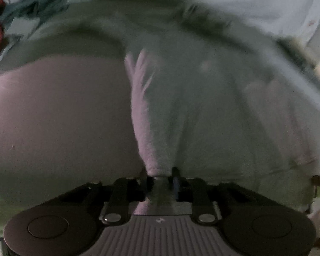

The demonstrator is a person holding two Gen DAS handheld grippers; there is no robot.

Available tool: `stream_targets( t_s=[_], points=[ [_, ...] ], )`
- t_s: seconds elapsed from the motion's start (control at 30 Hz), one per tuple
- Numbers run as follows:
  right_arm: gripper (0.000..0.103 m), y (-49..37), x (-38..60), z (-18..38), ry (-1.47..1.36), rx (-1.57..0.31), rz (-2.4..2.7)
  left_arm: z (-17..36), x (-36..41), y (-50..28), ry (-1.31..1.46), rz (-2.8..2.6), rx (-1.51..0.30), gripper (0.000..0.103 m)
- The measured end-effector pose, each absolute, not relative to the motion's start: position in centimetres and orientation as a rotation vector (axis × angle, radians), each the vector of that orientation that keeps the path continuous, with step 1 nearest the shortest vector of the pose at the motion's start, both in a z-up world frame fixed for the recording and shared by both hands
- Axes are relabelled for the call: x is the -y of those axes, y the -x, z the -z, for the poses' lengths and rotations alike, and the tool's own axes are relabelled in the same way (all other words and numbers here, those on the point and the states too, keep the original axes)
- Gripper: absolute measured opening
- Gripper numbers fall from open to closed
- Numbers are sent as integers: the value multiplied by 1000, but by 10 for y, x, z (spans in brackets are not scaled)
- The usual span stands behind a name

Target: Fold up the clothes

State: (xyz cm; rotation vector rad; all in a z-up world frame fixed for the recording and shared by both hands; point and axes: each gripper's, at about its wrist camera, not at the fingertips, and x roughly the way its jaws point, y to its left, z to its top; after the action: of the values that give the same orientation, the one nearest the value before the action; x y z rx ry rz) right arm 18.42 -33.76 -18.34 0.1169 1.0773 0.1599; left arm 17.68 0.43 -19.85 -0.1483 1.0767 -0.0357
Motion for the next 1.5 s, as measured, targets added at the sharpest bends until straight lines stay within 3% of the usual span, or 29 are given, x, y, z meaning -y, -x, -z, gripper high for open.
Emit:
stream_targets(
  t_s=[0.07, 0.1, 0.13, 0.17, 0.37, 0.7, 1.0, 1.1, 1.17, 1.2, 1.23, 1.5],
  points=[
    [26, -191, 340, 180, -114, -1073, -140, 191, -3, -185, 127, 22, -1095, 48],
    [53, -195, 342, 178, -112, -1071, -130, 186, -2, -188, 108, 15, -1080, 54],
    [67, -199, 344, 172, -118, -1045, -129, 181, -1, -187, 98, 11, -1059, 65],
    [66, -205, 346, 165, -125, -1012, -132, 175, -1, -189, 95, 8, -1037, 74],
    [74, -279, 354, 150, -171, -924, -168, 148, 3, -238, 79, -36, -939, 86],
    [79, -472, 322, 143, -386, -838, -268, 125, -16, -416, 175, -19, -800, 94],
    [83, -618, 238, 181, -210, -946, -245, 180, 6, -590, 16, 145, -862, 96],
    [81, -645, 228, 202, -167, -1047, -198, 199, 13, -615, -44, 153, -869, 96],
    [50, -643, 219, 201, -89, -982, -210, 207, 14, -625, -63, 142, -866, 96],
    [22, -644, 212, 199, -14, -962, -202, 209, 12, -629, -72, 122, -860, 96],
    [16, -645, 206, 197, 50, -941, -178, 210, 10, -634, -77, 104, -856, 96],
    [13, -733, 198, 144, 331, -640, -68, 207, 1, -676, -86, 23, -788, 96]
  ],
)
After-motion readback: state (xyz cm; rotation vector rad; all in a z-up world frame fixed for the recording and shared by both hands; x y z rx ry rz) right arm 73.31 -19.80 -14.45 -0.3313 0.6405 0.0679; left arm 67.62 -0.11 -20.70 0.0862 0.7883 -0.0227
